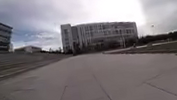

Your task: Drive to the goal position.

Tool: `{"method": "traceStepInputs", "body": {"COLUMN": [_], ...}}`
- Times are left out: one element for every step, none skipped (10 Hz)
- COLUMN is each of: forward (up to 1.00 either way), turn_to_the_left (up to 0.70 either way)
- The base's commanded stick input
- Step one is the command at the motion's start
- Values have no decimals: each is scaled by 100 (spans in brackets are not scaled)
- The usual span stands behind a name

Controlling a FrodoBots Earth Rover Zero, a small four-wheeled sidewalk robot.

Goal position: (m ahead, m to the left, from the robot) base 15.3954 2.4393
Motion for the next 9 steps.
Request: {"method": "traceStepInputs", "body": {"forward": [70,70,70,70,70,70,70,70,70], "turn_to_the_left": [0,0,0,1,11,25,32,35,35]}}
